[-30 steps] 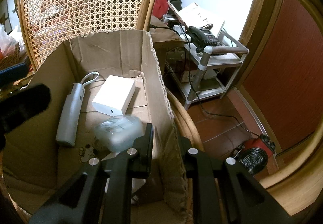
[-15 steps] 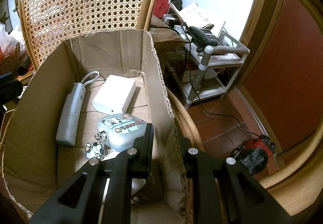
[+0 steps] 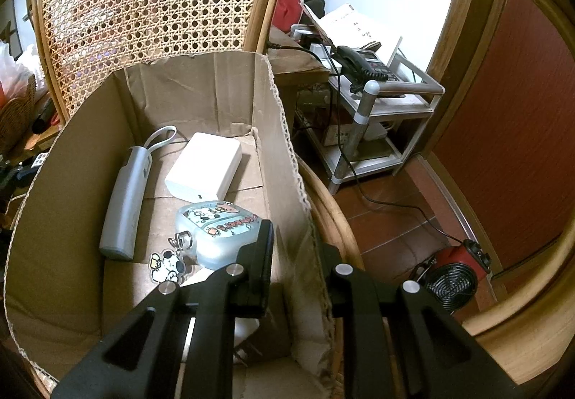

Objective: Organize rigid objects
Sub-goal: 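Grasp the key bunch with the tan tag on the seat with the left gripper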

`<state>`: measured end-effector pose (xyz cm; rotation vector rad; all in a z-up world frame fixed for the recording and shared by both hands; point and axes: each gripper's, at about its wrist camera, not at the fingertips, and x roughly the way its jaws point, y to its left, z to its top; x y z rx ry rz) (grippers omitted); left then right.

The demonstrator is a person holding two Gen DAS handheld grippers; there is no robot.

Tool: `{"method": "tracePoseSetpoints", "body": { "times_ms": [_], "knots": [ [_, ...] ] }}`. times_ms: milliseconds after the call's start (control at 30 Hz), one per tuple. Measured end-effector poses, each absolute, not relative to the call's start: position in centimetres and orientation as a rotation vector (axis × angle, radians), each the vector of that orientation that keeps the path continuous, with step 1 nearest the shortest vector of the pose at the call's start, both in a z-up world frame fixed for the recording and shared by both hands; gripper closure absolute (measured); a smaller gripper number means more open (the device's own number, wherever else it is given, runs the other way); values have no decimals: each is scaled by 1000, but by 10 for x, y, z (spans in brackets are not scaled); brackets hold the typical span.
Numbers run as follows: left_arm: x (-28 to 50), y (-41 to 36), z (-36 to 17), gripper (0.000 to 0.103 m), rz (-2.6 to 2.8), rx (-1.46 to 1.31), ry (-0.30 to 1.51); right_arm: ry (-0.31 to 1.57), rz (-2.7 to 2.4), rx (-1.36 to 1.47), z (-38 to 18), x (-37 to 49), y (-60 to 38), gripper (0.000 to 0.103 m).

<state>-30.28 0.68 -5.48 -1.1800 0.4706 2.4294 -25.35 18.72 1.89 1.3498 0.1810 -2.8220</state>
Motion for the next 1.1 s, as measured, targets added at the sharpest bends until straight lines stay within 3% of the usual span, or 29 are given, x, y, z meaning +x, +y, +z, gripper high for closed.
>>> {"method": "tracePoseSetpoints", "body": {
  "times_ms": [133, 267, 400, 667, 1000, 1067, 1100],
  "knots": [
    [-314, 11, -61, 20, 2377, -1165, 467, 178, -2821, 1345, 19, -253, 186, 83],
    [-332, 6, -68, 51, 2345, -1221, 308, 183, -2825, 1343, 19, -254, 186, 83],
    [-328, 20, -62, 75, 2349, -1180, 401, 186, -2823, 1344, 18, -254, 186, 83],
    [-331, 8, -45, 98, 2379, -1203, 290, 188, -2815, 1344, 16, -257, 190, 83],
    [-324, -26, -12, 100, 2439, -1153, 157, 187, -2817, 1343, 16, -257, 190, 83],
    [-322, -26, -15, 96, 2403, -1169, 117, 188, -2817, 1343, 16, -257, 190, 83],
    [-318, -24, -15, 87, 2401, -1168, 112, 188, -2816, 1344, 16, -257, 191, 83]
  ]
}}
